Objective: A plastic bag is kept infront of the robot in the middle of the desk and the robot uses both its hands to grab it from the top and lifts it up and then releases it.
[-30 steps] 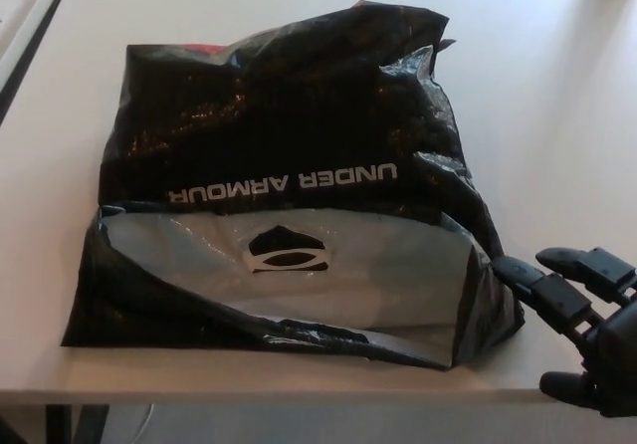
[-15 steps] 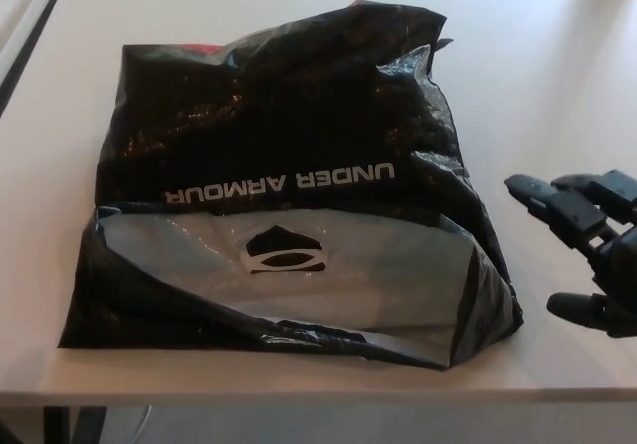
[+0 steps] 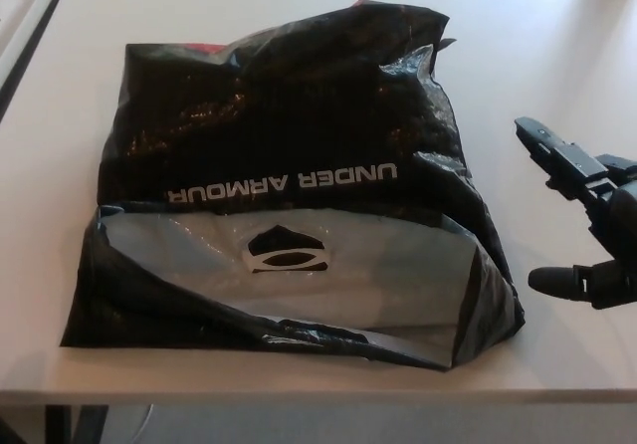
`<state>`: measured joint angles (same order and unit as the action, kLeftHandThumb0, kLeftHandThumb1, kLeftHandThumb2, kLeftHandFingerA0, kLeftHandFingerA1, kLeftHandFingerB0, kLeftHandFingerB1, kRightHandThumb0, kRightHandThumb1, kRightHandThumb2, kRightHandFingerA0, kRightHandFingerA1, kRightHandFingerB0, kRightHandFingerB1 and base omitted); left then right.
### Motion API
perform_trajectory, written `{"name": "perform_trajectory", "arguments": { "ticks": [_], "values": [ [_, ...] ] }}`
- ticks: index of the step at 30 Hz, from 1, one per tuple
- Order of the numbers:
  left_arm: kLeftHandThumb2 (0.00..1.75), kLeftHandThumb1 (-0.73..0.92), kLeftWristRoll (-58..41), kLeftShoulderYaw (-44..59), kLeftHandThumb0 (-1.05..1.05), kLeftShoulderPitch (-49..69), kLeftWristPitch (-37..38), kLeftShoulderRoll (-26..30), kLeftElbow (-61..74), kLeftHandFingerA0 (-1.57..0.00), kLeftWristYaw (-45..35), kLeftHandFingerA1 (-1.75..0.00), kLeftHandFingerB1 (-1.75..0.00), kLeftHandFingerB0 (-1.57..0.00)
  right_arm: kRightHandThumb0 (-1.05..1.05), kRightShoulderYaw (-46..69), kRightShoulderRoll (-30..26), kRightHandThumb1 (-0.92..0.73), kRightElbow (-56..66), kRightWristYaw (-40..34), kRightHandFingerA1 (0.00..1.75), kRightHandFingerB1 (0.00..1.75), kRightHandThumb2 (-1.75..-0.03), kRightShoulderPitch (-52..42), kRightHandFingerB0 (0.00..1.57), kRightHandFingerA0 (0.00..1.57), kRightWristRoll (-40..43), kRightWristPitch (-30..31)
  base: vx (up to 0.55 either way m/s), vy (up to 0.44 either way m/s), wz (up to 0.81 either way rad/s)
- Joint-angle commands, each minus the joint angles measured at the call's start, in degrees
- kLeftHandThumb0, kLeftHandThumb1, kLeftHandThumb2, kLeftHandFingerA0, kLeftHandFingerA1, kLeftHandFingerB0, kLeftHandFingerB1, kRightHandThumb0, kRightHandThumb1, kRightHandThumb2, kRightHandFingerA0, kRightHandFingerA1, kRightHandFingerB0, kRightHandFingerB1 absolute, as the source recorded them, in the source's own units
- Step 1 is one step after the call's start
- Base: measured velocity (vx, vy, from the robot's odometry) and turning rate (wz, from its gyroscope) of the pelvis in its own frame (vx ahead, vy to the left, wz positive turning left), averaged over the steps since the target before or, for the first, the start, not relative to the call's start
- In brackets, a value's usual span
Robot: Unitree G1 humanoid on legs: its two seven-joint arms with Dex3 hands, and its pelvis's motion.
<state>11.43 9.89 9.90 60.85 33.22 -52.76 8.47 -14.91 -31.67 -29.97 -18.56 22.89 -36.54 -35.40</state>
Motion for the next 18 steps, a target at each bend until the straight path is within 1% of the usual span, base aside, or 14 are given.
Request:
{"name": "perform_trajectory", "arguments": {
  "ticks": [1, 2, 5, 6, 7, 8, 9, 10, 11, 12, 13, 17, 18],
  "values": [
    [0.54, 0.43, 0.9, -0.5, -0.48, 0.1, -1.7, -0.6, 1.7, -0.49, 0.3, -0.36, -0.32, -0.16, -0.95, 4.5, 2.8, -0.46, -4.3, 28.0, 0.57, 0.00, -0.87, 2.2, 0.00, 0.56, 26.2, 5.1, 0.00, 0.000, 0.00],
    [0.54, 0.44, 0.6, -0.5, -0.47, 0.1, -1.5, -0.7, 1.5, -0.49, 0.0, -0.36, -0.31, -0.17, -0.97, 4.8, 3.2, -0.61, -3.9, 29.4, 0.50, 0.00, -0.60, 1.8, 0.00, 0.62, 27.7, 5.6, 0.00, 0.000, 0.00],
    [0.54, 0.44, 0.9, -0.3, -0.49, 0.6, -1.6, -0.3, 2.0, -0.48, 0.2, -0.35, -0.31, -0.16, -1.00, 5.3, 3.9, -0.62, -3.7, 32.1, 0.50, 0.00, -0.60, 1.3, 0.00, 0.63, 30.4, 6.2, 0.00, 0.000, 0.00],
    [0.54, 0.44, 0.9, -0.1, -0.48, 0.7, -1.5, -0.1, 2.0, -0.49, 0.3, -0.36, -0.30, -0.16, -0.98, 5.4, 4.1, -0.49, -3.6, 32.8, 0.55, 0.00, -0.95, 1.3, 0.00, 0.43, 30.6, 6.7, 0.00, 0.000, 0.00],
    [0.54, 0.44, 0.5, 0.0, -0.49, 0.8, -1.7, -0.2, 2.0, -0.49, 0.0, -0.36, -0.31, -0.17, -1.00, 5.4, 4.3, -0.63, -3.6, 32.9, 0.49, 0.00, -0.61, 1.2, 0.00, 0.53, 30.5, 6.8, 0.00, 0.000, 0.00],
    [0.54, 0.44, -0.1, 0.0, -0.49, 0.9, -2.1, -0.3, 2.1, -0.49, -0.4, -0.36, -0.31, -0.17, -1.00, 5.5, 4.5, -0.63, -3.7, 33.1, 0.49, 0.00, -0.61, 1.2, 0.00, 0.53, 30.4, 6.7, 0.00, 0.000, 0.00],
    [0.54, 0.45, 0.3, 0.1, -0.50, 1.0, -2.2, -0.1, 2.3, -0.49, -0.2, -0.36, -0.31, -0.17, -0.96, 5.3, 4.4, -0.48, -4.1, 32.8, 0.58, 0.00, -0.89, 1.4, 0.00, 0.51, 29.2, 7.0, 0.00, 0.000, 0.00],
    [0.54, 0.45, 0.4, 0.1, -0.50, 1.1, -2.2, 0.0, 2.4, -0.49, -0.1, -0.36, -0.31, -0.17, -0.96, 5.4, 4.5, -0.48, -4.2, 32.8, 0.58, 0.00, -0.89, 1.5, 0.00, 0.51, 28.8, 7.1, 0.00, 0.000, 0.00],
    [0.54, 0.45, 0.5, -0.2, -0.49, 0.6, -2.7, -0.8, 3.3, -0.49, -0.1, -0.36, -0.32, -0.17, -0.96, 5.6, 3.3, -0.50, -5.0, 32.7, 0.59, 0.00, -0.91, 1.9, 0.00, 0.53, 27.4, 6.7, 0.00, 0.000, 0.00],
    [0.54, 0.45, 1.4, -0.2, -0.50, 0.6, -1.6, -0.7, 3.7, -0.47, 0.7, -0.35, -0.32, -0.17, -0.99, 5.3, 2.6, -0.54, -5.3, 33.1, 0.60, 0.00, -0.94, 2.1, 0.00, 0.58, 25.8, 7.8, 0.00, 0.000, 0.00],
    [0.54, 0.46, 1.5, -0.2, -0.50, 0.6, -1.5, -0.7, 3.8, -0.47, 0.8, -0.35, -0.33, -0.17, -0.94, 5.3, 2.6, -0.50, -5.3, 33.2, 0.60, 0.00, -0.85, 2.1, 0.00, 0.58, 25.7, 7.9, 0.00, 0.000, 0.00],
    [0.54, 0.47, 2.0, -0.2, -0.49, 1.2, -1.0, -0.7, 4.7, -0.46, 1.0, -0.34, -0.32, -0.16, -0.95, 4.7, 2.0, -0.49, -6.3, 33.4, 0.60, 0.00, -0.85, 2.0, 0.00, 0.58, 23.8, 7.2, 0.00, 0.000, 0.00],
    [0.54, 0.46, 1.7, -0.2, -0.48, 1.4, -1.0, -0.8, 5.2, -0.48, 0.7, -0.35, -0.31, -0.17, -0.93, 4.7, 2.1, -0.63, -6.4, 34.4, 0.52, 0.00, -0.61, 1.7, 0.00, 0.64, 24.1, 8.0, 0.00, 0.000, 0.00]
  ]
}}
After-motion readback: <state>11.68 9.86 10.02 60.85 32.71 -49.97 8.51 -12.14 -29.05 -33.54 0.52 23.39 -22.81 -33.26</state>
